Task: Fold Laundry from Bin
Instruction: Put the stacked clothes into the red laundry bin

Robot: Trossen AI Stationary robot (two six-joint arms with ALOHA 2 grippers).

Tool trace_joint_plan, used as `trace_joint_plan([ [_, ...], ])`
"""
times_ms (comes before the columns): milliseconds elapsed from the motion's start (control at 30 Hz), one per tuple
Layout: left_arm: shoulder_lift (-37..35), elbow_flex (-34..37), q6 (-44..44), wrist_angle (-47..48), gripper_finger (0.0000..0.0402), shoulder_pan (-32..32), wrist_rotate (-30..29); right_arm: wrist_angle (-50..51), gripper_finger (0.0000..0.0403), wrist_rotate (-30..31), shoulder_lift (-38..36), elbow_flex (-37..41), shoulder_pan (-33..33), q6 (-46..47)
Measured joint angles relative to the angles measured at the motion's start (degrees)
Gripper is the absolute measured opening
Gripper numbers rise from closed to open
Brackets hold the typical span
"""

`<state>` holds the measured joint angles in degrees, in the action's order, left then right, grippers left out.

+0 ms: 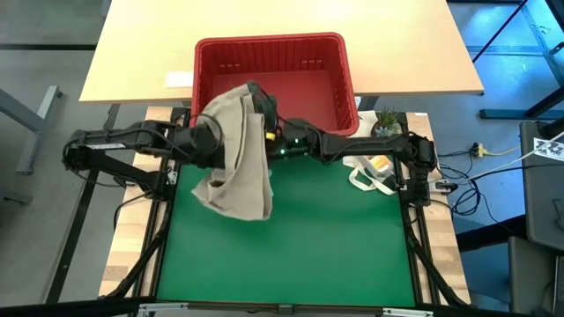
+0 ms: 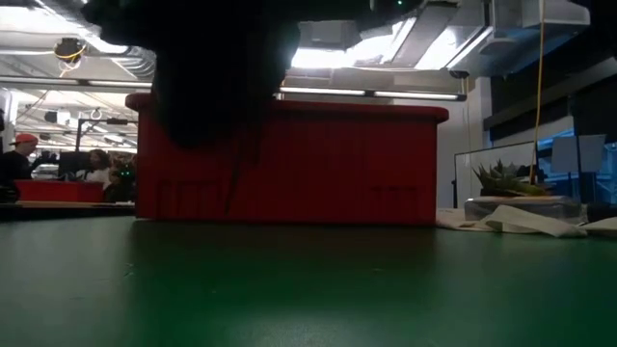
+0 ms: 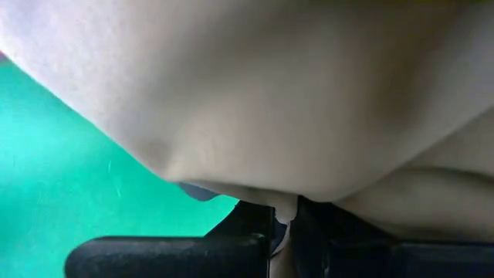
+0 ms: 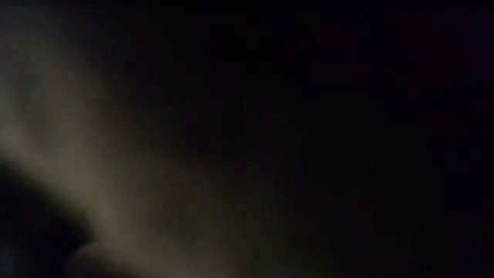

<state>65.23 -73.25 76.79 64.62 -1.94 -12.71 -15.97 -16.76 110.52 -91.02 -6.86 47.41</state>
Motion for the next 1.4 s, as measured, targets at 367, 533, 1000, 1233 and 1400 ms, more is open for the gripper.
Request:
trace_joint_plan([
  [367,0.11,-3.96,-7.59,-2.06,0.0018,-10.06,3.46,8.78,0.0004,-2.27,0.06,-8.26,-4.63,-1.41],
  [533,0.33,-3.96,-11.57,-5.41,0.0018,-15.75,5.34,11.67,0.0004,-2.49,0.11,-10.30,-7.25,-1.68],
  [1000,7.87,-3.92,-24.44,-16.28,0.0018,-32.45,16.13,13.21,0.0004,-2.26,0.24,-10.38,-14.76,-2.90],
  [1233,11.75,-3.83,-26.59,-20.24,0.0018,-38.20,19.98,15.45,0.0004,-1.71,0.38,-10.36,-18.88,-4.47],
  [1400,13.61,-3.79,-28.35,-23.94,0.0018,-41.08,21.84,14.16,0.0004,-2.41,1.25,-10.38,-21.89,-4.42],
])
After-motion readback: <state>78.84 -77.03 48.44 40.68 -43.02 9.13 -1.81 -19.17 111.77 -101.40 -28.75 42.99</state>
